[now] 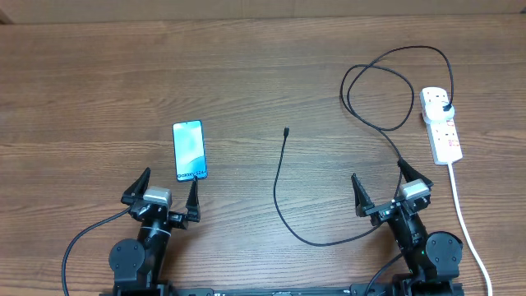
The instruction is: Plug charger to phone and switch on socket
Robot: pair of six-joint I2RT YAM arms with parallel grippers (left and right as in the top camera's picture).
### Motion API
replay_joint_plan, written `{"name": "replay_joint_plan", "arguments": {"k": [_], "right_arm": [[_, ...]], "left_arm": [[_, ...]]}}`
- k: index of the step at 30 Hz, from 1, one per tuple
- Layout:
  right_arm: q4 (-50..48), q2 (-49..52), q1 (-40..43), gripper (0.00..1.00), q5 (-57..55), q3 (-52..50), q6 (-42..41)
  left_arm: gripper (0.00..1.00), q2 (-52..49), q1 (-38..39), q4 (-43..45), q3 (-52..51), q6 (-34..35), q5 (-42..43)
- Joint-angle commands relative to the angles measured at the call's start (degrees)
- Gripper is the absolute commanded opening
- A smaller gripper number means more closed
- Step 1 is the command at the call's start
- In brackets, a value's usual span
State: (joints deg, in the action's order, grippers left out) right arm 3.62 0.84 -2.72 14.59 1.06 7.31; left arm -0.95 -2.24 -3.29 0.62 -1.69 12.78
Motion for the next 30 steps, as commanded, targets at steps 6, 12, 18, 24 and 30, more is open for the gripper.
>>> {"name": "replay_joint_plan", "arguments": {"k": [6, 12, 18, 24, 30], "right_arm": [[-0.3, -0.7, -0.2, 1.00, -0.2, -0.6, 0.1], [-0.3, -0.7, -0.2, 1.00, -0.2, -0.6, 0.1], [-0.3, -0.7, -0.2, 1.00, -0.2, -0.6, 0.1], [-0.3, -0.7, -0.2, 1.00, -0.2, -0.6, 0.1], [-0.3, -0.7, -0.2, 1.00, -0.2, -0.6, 0.1]], "left_arm": [[1.00, 0.7, 0.4, 0.1, -0.3, -0.7, -0.8], [1.00, 0.7, 0.4, 0.1, -0.3, -0.7, -0.8], [1.00, 0.7, 0.4, 0.1, -0.3, -1.1, -2.5], [1.00, 0.7, 0.4, 0.4, -0.3, -1.2, -3.1], [1.00, 0.7, 0.4, 0.5, -0.3, -4.4, -4.4]]}}
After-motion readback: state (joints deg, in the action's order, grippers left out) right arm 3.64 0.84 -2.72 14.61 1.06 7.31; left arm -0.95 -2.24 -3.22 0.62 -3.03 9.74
